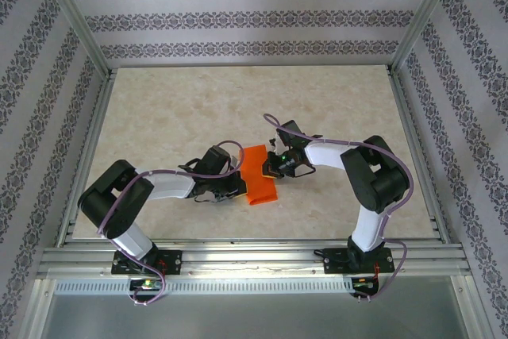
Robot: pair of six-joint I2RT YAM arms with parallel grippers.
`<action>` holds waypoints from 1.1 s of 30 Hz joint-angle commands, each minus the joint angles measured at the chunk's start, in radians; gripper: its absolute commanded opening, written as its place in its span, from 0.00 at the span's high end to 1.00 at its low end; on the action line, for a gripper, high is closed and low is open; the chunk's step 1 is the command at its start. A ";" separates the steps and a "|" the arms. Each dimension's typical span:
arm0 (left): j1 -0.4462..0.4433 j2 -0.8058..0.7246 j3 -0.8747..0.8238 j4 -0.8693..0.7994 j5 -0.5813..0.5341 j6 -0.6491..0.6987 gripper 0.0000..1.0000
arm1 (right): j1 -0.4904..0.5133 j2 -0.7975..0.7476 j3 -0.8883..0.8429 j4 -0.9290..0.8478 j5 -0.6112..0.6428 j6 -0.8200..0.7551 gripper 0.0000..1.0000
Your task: Fold a paper plane with a square sheet of paper (pick it up from the middle)
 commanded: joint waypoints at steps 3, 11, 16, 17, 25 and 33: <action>-0.025 -0.016 0.025 0.083 0.021 -0.035 1.00 | -0.006 0.007 -0.038 -0.069 0.090 0.010 1.00; -0.063 0.109 0.002 0.173 0.067 -0.086 1.00 | -0.006 0.011 -0.037 -0.071 0.090 0.010 1.00; -0.070 0.092 -0.064 0.114 0.003 -0.082 0.99 | -0.007 0.012 -0.038 -0.076 0.098 0.006 1.00; -0.071 0.081 -0.078 0.116 -0.003 -0.085 0.99 | -0.008 0.013 -0.040 -0.075 0.098 0.005 1.00; -0.070 0.003 -0.073 0.062 0.024 -0.027 0.96 | -0.015 0.010 -0.037 -0.079 0.100 0.004 1.00; -0.075 -0.039 -0.016 0.084 0.045 -0.008 0.97 | -0.015 0.008 -0.041 -0.074 0.093 0.008 1.00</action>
